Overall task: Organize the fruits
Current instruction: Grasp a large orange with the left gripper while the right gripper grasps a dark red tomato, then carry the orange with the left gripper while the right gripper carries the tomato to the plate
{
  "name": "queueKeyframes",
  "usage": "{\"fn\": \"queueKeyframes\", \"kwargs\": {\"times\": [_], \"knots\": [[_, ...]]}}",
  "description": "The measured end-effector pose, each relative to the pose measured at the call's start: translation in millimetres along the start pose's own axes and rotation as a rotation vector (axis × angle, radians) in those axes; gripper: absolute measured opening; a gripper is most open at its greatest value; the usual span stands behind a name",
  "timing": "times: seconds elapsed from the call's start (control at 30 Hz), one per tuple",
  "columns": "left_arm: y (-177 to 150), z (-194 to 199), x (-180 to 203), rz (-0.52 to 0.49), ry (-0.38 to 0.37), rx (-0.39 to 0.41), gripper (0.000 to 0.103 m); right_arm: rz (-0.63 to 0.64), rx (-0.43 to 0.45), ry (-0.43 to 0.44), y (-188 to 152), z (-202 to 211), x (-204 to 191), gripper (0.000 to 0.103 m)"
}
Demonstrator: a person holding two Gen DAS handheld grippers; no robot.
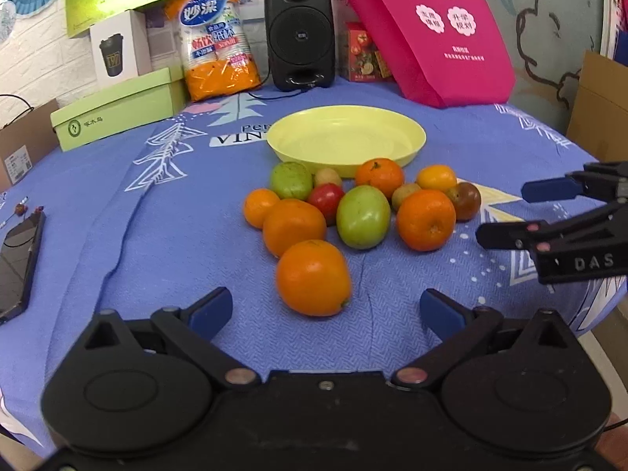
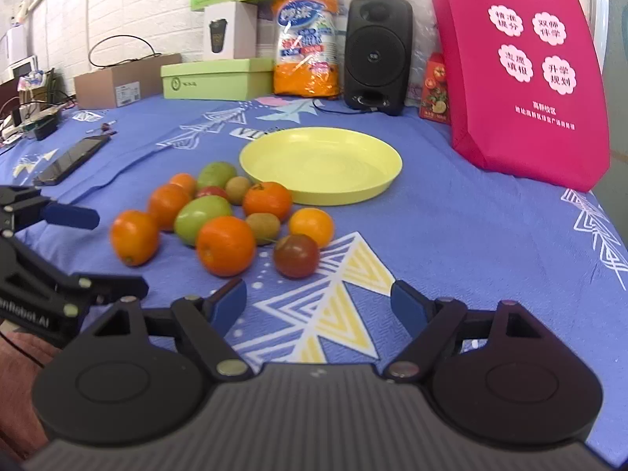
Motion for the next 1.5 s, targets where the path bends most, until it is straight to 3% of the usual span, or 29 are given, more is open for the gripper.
{"fn": "queueKeyframes", "kwargs": {"times": [0.1,0.3,0.47,0.63,0.8,1.07,1.5], "knots": [[-1.3,-7.2,4.7,-0.009,-0.012,-0.005,0.103,0.010,-0.004,0.001,1.1,-10.0,1.0,0.065],[0.0,-17.0,-0.1,0.056,-0.063,-0.008,0.096,0.052,-0.004,-0.008,6.4,-28.1,-5.8,0.063],[3.9,-20.4,-0.1,0.067,-0.083,0.016,0.077,0.062,0.001,-0.005,9.9,-36.7,-8.6,0.063],[6.3,-22.2,-2.5,0.077,-0.102,0.022,0.068,0.062,0.006,0.003,9.6,-38.6,-9.0,0.062],[7.1,-20.4,-8.9,0.076,-0.087,0.026,0.044,0.070,0.010,0.027,9.5,-39.0,-10.5,0.051],[5.8,-17.9,-17.4,0.113,-0.111,0.023,0.040,0.082,0.016,0.072,9.8,-37.6,-16.1,0.030],[5.5,-4.4,-17.3,0.082,-0.106,0.024,0.040,0.082,0.016,0.078,10.6,-27.6,-15.2,0.029]]}}
Point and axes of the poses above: each gripper's, at about its wrist camera, not at the fingertips, and z roughly against the way its jaws point, x to its right, y to its top, the point moved 5 cm from there along -z, roughly the way its jaws point, and after that the axes turned 1 degree about -z, right-handed, at the moved point
